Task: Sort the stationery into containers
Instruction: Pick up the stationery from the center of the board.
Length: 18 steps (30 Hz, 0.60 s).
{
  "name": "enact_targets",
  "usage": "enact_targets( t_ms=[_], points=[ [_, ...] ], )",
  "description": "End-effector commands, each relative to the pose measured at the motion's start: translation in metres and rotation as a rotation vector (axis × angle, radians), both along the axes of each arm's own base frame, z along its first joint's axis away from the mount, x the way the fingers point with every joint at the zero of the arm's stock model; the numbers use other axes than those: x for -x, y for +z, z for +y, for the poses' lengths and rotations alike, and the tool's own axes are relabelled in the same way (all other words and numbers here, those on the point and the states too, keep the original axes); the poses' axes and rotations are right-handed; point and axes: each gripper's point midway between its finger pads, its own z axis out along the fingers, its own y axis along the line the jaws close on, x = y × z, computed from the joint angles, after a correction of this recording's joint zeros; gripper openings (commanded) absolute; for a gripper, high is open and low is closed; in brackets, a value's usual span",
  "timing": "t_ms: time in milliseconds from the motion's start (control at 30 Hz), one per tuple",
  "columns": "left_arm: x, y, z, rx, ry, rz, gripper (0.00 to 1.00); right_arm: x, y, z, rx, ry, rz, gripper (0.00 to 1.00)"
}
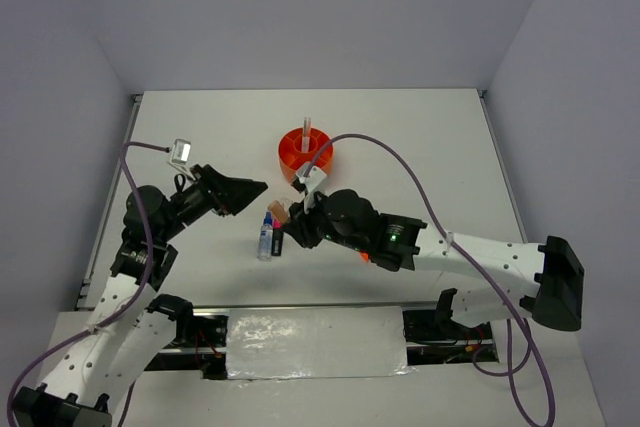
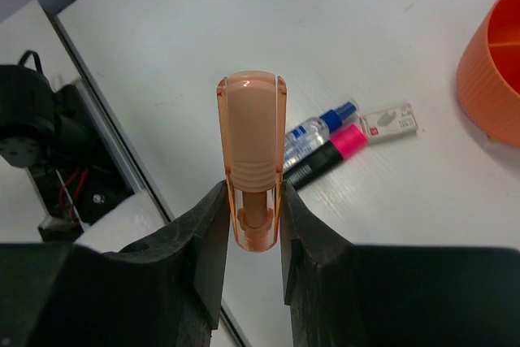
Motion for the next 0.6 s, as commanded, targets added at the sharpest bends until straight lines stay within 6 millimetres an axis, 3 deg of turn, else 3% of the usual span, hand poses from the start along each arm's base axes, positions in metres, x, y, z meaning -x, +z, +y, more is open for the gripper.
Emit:
enact_targets(
  t_ms=[0,267,400,433,567],
  points=[
    [0.008,0.016,-0.011,0.053,-0.064,-0.05,0.97,-0.01,0.04,0.019,-0.083,-0.08,-0.045,0.0],
    [0.002,0.0,-0.014,0.0,-0.045,-0.001,0.88,-0.026,0.067,0.018,-0.098,-0.232,-0.1,0.0],
    [0.001,0.0,-0.019,-0.003,-0.059,-0.004,0.76,-0.031,0.075,0.024,-0.1,-0.241,-0.113,0.0],
    [0.001,0.0,-0.02,-0.002,-0.064,-0.004,0.69,-0.03,0.071,0.027,-0.087,-0.234,-0.111,0.0],
    [-0.002,0.003,-0.024,0.005,-0.076,-0.01,0.58,-0.031,0.068,0.035,-0.057,-0.226,-0.116,0.0]
  ],
)
